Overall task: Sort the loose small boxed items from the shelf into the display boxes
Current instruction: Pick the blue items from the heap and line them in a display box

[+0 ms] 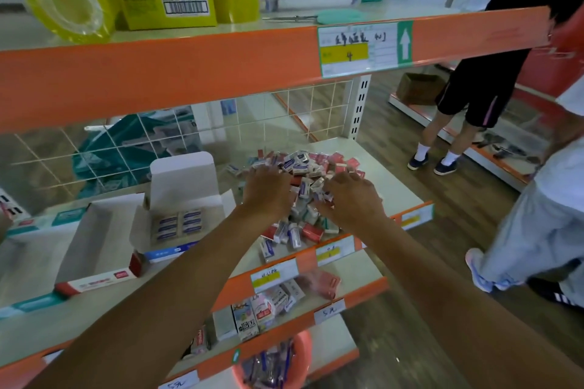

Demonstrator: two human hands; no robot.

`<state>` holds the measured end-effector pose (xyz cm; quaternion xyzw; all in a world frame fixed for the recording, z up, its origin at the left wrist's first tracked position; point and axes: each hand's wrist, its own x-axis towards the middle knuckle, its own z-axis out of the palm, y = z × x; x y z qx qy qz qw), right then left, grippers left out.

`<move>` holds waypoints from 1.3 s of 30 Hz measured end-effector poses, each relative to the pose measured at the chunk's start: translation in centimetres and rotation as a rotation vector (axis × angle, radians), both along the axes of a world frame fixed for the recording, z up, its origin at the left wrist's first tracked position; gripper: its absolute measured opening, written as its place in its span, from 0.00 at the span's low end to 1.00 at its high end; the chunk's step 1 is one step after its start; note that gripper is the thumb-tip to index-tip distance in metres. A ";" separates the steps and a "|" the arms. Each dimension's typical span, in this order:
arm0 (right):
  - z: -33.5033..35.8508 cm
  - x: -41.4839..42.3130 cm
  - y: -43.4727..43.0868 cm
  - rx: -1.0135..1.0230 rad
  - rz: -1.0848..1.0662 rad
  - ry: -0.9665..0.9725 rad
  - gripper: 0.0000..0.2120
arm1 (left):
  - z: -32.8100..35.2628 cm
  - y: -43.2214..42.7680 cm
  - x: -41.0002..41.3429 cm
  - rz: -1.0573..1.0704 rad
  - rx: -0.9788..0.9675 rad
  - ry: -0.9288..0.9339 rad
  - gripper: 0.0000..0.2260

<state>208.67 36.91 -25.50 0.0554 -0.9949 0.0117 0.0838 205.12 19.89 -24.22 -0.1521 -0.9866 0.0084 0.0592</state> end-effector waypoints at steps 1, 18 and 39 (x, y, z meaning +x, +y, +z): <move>0.0 -0.1 -0.1 0.007 0.005 0.000 0.24 | -0.2 -0.2 -0.1 0.004 0.048 0.004 0.15; 0.1 -1.5 -2.0 0.025 -0.063 -0.063 0.18 | -0.6 -0.9 -1.0 0.030 0.446 -0.087 0.09; 0.0 -1.3 -2.2 -0.059 -0.059 0.177 0.15 | -0.1 -1.9 -1.5 0.126 0.651 -0.088 0.09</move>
